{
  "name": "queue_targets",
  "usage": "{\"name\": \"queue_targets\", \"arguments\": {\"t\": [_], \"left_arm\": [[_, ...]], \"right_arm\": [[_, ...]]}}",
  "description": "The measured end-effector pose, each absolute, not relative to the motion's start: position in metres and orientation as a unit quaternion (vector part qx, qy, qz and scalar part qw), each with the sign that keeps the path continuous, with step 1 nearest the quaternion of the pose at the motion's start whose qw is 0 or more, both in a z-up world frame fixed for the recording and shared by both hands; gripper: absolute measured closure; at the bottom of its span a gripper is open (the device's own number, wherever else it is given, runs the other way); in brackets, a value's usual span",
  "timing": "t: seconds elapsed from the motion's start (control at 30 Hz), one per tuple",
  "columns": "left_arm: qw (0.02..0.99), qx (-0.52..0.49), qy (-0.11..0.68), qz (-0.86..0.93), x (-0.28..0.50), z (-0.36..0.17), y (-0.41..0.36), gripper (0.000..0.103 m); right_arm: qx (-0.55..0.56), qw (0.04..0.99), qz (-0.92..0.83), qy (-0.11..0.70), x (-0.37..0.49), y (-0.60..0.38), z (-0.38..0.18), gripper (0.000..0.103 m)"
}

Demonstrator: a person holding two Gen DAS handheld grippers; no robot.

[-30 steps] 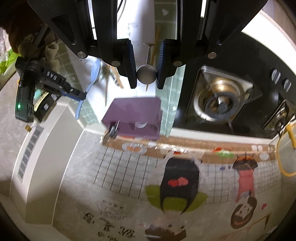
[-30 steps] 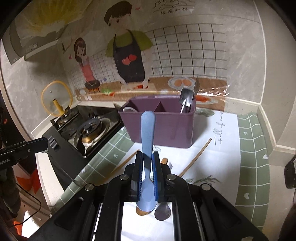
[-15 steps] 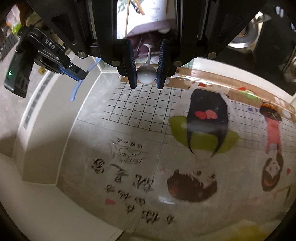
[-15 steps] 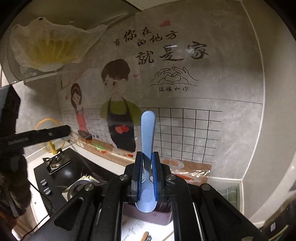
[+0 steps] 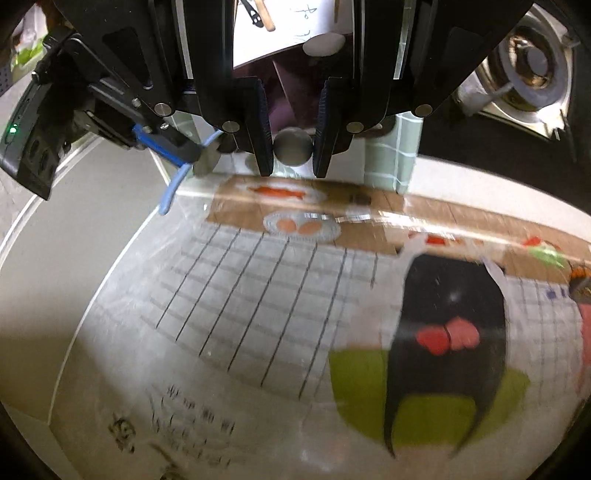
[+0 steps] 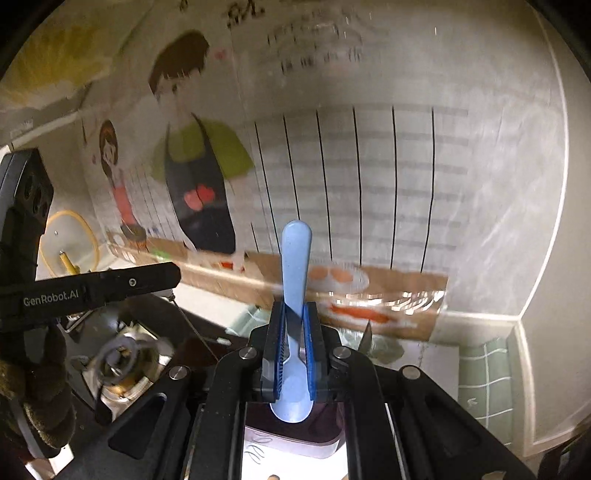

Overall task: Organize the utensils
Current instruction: 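Lift both spoons over the purple caddy and open both tools to drop them, then grasp a wooden chopstick with the right tool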

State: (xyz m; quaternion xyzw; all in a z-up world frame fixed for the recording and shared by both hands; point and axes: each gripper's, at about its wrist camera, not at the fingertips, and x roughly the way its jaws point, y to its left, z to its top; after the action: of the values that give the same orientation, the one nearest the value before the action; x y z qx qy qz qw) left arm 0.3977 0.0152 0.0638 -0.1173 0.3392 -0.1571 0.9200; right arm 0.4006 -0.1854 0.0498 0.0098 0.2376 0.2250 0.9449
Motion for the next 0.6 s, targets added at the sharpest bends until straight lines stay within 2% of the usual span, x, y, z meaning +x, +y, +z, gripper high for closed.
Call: {"name": "queue_targets", "arguments": {"t": [0.07, 0.1, 0.13, 0.43, 0.6], "left_arm": [[0.917, -0.109, 0.348, -0.16, 0.399, 0.058, 0.012, 0.066], [0.917, -0.105, 0.351, -0.16, 0.398, 0.056, 0.011, 0.055], [0.917, -0.106, 0.35, -0.158, 0.398, 0.056, 0.011, 0.051], [0.934, -0.114, 0.308, -0.142, 0.337, 0.093, 0.022, 0.05], [0.93, -0.103, 0.327, -0.135, 0.294, 0.071, 0.025, 0.05]], "right_arm": [[0.023, 0.932, 0.242, 0.268, 0.408, -0.186, 0.039, 0.092], [0.033, 0.922, 0.254, 0.29, 0.412, -0.188, 0.033, 0.092], [0.037, 0.918, 0.256, 0.301, 0.412, -0.19, 0.03, 0.091], [0.019, 0.932, 0.232, 0.279, 0.36, -0.223, 0.062, 0.088], [0.005, 0.918, 0.204, 0.341, 0.344, -0.246, 0.036, 0.085]]}}
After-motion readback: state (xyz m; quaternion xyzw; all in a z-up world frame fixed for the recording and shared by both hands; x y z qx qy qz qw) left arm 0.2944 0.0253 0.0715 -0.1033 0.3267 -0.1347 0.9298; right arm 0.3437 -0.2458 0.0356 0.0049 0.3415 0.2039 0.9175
